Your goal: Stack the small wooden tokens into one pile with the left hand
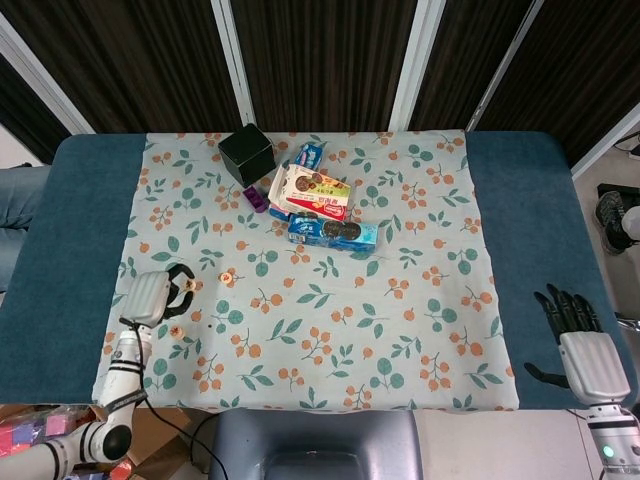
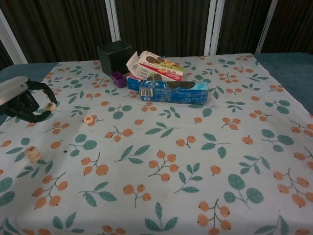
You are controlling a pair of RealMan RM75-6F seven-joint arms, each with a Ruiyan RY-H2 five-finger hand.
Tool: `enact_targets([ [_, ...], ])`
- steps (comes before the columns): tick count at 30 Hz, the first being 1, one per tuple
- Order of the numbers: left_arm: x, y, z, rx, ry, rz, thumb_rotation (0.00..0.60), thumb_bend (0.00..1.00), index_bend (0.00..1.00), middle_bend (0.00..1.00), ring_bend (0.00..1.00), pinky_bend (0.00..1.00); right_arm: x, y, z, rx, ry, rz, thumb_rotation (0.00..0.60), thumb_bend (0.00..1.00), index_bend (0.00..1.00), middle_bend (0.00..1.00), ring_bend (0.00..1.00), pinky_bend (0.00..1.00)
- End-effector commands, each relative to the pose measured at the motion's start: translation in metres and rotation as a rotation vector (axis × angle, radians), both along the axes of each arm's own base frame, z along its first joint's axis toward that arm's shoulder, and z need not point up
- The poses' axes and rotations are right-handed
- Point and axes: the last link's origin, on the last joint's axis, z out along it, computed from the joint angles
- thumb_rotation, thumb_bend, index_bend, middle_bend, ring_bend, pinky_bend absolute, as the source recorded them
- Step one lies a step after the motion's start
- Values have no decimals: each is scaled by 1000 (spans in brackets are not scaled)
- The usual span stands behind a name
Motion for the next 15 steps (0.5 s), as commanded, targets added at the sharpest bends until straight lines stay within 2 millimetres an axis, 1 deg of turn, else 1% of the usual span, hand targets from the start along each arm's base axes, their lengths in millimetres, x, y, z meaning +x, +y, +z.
enact_targets([
  [1,-11,-26,11,-23,8,-4,600,413,502,1000,1000,1000,0,1,0,3,2,1,600,148,0,0,0,0],
  [5,-19,-38,10,-44,31,1,600,414,500,1000,1000,1000,1,1,-1,6,1,0,600,147,0,0,0,0],
  [8,-25,-42,7,-59,63,1,600,414,494,1000,1000,1000,1,2,-1,7,-1,2,600,148,0,0,0,0],
  [15,-30,-50,3,-73,81,2,600,414,484,1000,1000,1000,1,2,0,8,-2,2,600,148,0,0,0,0],
])
